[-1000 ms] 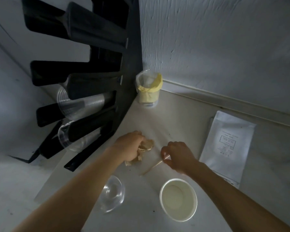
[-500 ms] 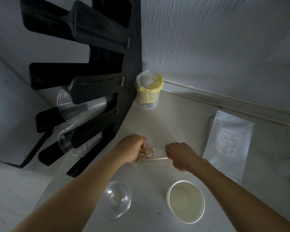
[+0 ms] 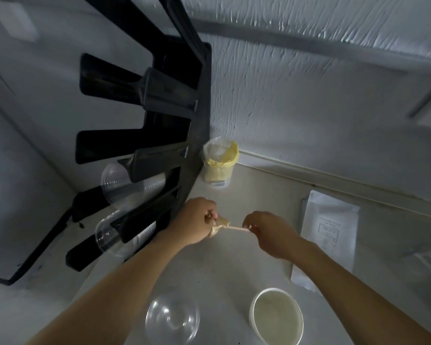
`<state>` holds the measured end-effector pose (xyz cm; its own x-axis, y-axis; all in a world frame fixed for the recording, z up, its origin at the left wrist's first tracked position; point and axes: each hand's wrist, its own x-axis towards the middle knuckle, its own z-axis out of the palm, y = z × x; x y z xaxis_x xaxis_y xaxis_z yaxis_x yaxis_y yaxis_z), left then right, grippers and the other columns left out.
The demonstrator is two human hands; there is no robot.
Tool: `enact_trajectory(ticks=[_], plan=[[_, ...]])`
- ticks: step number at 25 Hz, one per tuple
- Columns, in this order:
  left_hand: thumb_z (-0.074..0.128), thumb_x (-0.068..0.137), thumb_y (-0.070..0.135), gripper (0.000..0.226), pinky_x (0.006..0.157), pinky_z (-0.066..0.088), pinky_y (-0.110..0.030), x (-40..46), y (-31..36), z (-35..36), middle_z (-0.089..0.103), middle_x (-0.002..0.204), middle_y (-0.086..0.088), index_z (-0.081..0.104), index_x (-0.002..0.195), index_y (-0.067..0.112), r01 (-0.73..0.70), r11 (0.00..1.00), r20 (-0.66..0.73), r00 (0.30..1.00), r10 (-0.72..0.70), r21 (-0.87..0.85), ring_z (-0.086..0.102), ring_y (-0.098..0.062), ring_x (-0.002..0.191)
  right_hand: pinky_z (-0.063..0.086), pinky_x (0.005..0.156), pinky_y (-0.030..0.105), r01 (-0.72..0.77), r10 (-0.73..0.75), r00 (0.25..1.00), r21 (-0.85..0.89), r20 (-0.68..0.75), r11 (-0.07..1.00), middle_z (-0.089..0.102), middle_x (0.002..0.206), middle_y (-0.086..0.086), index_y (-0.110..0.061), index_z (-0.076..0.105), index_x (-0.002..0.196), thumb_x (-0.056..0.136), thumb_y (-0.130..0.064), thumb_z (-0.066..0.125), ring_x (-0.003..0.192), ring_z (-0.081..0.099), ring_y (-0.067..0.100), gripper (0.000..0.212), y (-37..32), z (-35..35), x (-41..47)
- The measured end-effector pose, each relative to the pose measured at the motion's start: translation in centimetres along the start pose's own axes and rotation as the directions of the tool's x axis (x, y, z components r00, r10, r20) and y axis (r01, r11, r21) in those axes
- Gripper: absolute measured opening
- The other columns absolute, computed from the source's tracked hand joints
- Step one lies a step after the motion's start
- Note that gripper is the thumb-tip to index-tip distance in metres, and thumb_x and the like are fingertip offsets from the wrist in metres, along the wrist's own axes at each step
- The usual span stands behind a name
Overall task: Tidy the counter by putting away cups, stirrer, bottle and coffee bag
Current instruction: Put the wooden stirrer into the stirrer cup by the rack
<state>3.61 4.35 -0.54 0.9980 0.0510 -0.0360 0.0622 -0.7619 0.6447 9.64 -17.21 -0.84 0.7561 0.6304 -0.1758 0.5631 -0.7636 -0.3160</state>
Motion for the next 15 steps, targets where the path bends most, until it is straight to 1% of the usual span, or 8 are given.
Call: enact_trajectory(ticks=[2, 4, 5, 7, 9, 11, 13, 15], plan=[[0.061, 0.083, -0.008, 0.021, 0.065, 0.050, -0.023, 0.7, 1.0, -1.0, 0.068, 0.079, -0.002, 0.074, 0.082, 0.009, 0.041, 0.987, -0.139, 0.988, -0.063, -0.152, 0.063, -0.016, 0.071, 0.055, 0.079, 0.038, -0.020, 0.021, 0.998, 0.015, -0.056, 1.000, 0.067, 0.102, 0.000, -0.027, 0.066, 0.101, 0.092, -0.008, 0.057, 0.089, 0.063, 0.021, 0.022, 0.0, -1.5, 0.6], [0.061, 0.085, -0.008, 0.023, 0.062, 0.049, -0.017, 1.6, 2.0, -2.0, 0.070, 0.077, -0.002, 0.074, 0.082, 0.011, 0.094, 0.935, -0.233, 0.955, -0.182, -0.343, 0.065, -0.014, 0.070, 0.055, 0.075, 0.038, -0.044, 0.049, 0.994, 0.058, -0.097, 0.997, 0.065, 0.100, -0.001, -0.024, 0.064, 0.100, 0.093, -0.008, 0.055, 0.086, 0.063, 0.022, 0.020, 0.0, -3.0, 1.2], [0.062, 0.086, -0.008, 0.025, 0.063, 0.051, -0.018, 2.1, 2.5, -2.4, 0.072, 0.077, -0.002, 0.073, 0.082, 0.013, 0.110, 0.893, -0.256, 0.936, -0.240, -0.436, 0.067, -0.015, 0.072, 0.053, 0.071, 0.035, -0.051, 0.062, 0.990, 0.087, -0.126, 0.995, 0.064, 0.097, -0.002, -0.023, 0.064, 0.100, 0.094, -0.008, 0.054, 0.084, 0.062, 0.022, 0.019, 0.1, -3.7, 1.6], [0.064, 0.086, -0.006, 0.027, 0.069, 0.056, -0.026, 3.0, 3.2, -3.0, 0.074, 0.081, -0.003, 0.072, 0.081, 0.019, 0.107, 0.822, -0.283, 0.908, -0.310, -0.560, 0.071, -0.019, 0.079, 0.048, 0.065, 0.029, -0.047, 0.080, 0.975, 0.161, -0.206, 0.986, 0.062, 0.091, -0.003, -0.021, 0.064, 0.098, 0.093, -0.008, 0.054, 0.080, 0.063, 0.022, 0.017, 0.0, -5.1, 2.5], [0.066, 0.086, -0.004, 0.024, 0.078, 0.058, -0.035, 3.9, 3.4, -3.3, 0.077, 0.086, -0.007, 0.073, 0.083, 0.019, 0.086, 0.783, -0.311, 0.887, -0.342, -0.617, 0.073, -0.025, 0.086, 0.051, 0.062, 0.029, -0.014, 0.093, 0.957, 0.278, -0.273, 0.961, 0.067, 0.085, 0.000, -0.021, 0.060, 0.092, 0.092, -0.006, 0.054, 0.076, 0.067, 0.022, 0.016, -0.4, -6.7, 3.4], [0.069, 0.086, 0.000, 0.016, 0.084, 0.059, -0.042, 4.9, 3.6, -3.2, 0.078, 0.089, -0.011, 0.075, 0.089, 0.014, 0.084, 0.756, -0.336, 0.860, -0.384, -0.649, 0.073, -0.028, 0.090, 0.054, 0.060, 0.033, 0.022, 0.123, 0.932, 0.392, -0.340, 0.920, 0.068, 0.079, 0.000, -0.020, 0.056, 0.088, 0.089, -0.004, 0.056, 0.070, 0.069, 0.021, 0.016, -1.0, -8.1, 4.6], [0.074, 0.087, 0.008, 0.007, 0.084, 0.059, -0.044, 5.9, 3.7, -3.1, 0.077, 0.089, -0.011, 0.076, 0.093, 0.011, 0.083, 0.744, -0.362, 0.835, -0.415, -0.663, 0.074, -0.028, 0.089, 0.054, 0.057, 0.035, 0.055, 0.145, 0.899, 0.436, -0.413, 0.898, 0.066, 0.075, -0.002, -0.016, 0.057, 0.087, 0.086, -0.004, 0.059, 0.066, 0.068, 0.021, 0.012, -1.7, -9.2, 6.1], [0.075, 0.087, 0.017, 0.009, 0.080, 0.060, -0.042, 7.1, 3.8, -2.8, 0.077, 0.088, -0.010, 0.076, 0.091, 0.009, 0.075, 0.774, -0.416, 0.808, -0.417, -0.629, 0.073, -0.026, 0.086, 0.053, 0.059, 0.035, 0.089, 0.142, 0.866, 0.427, -0.479, 0.900, 0.067, 0.071, 0.001, -0.010, 0.060, 0.083, 0.084, -0.007, 0.063, 0.065, 0.067, 0.023, 0.004, -2.1, -9.9, 7.9]])
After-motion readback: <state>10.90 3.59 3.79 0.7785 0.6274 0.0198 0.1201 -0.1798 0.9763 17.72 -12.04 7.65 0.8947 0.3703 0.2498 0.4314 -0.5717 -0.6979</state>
